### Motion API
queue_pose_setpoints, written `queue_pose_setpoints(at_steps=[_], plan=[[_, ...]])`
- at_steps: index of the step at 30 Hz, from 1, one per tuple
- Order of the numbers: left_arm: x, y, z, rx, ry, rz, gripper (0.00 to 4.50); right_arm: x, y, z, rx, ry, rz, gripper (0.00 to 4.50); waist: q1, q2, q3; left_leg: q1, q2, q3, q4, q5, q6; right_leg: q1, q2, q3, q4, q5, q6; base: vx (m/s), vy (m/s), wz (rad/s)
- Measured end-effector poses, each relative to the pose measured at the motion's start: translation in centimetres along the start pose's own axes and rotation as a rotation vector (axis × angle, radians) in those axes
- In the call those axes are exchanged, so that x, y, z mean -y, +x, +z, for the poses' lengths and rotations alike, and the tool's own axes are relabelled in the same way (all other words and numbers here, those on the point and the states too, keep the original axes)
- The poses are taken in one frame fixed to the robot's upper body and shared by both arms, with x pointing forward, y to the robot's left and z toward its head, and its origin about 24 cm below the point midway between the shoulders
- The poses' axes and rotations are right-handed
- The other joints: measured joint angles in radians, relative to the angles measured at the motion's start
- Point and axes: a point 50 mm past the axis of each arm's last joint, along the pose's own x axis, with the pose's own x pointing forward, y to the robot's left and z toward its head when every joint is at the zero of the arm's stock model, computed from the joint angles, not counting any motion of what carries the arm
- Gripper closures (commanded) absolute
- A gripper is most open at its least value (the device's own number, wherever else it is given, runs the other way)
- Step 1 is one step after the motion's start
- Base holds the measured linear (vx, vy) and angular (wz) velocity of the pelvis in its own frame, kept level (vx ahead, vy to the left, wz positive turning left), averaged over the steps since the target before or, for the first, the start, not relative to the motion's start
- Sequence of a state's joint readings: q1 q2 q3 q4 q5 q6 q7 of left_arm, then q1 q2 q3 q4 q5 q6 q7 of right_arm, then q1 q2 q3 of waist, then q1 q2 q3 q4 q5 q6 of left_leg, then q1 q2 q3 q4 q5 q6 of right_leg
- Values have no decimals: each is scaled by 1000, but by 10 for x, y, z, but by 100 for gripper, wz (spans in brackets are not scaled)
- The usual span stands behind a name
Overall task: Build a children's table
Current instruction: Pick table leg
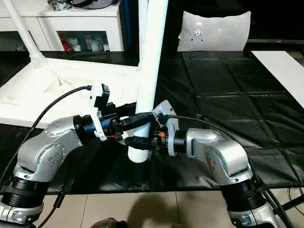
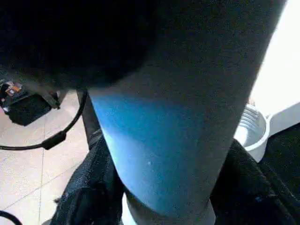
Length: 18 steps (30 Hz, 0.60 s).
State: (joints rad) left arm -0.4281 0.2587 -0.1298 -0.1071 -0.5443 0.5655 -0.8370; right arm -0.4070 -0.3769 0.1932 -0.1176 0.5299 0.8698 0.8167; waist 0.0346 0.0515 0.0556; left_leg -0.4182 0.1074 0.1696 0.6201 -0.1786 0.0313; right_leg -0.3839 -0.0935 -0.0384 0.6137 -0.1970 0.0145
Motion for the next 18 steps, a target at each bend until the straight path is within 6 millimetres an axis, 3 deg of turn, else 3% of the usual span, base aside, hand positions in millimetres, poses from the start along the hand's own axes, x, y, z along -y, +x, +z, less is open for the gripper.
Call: queue_pose_setpoints(at_steps=[6, 9, 18], plan=[[-1, 1, 0, 16, -13, 23, 264, 1, -1, 1, 5, -8, -6, 252, 0, 0, 0, 0, 0, 0, 0, 0, 0, 0, 0, 0, 0, 0, 0, 0, 0, 0], [-2, 0, 1, 30, -31, 24, 194, 1, 0, 3, 7, -13, -5, 254, 0, 0, 0, 0, 0, 0, 0, 0, 0, 0, 0, 0, 0, 0, 0, 0, 0, 0], [-1, -14, 6, 84, -51, 11, 129, 1, -1, 4, 8, -16, -5, 256, 2, 0, 0, 0, 0, 0, 0, 0, 0, 0, 0, 0, 0, 0, 0, 0, 0, 0]])
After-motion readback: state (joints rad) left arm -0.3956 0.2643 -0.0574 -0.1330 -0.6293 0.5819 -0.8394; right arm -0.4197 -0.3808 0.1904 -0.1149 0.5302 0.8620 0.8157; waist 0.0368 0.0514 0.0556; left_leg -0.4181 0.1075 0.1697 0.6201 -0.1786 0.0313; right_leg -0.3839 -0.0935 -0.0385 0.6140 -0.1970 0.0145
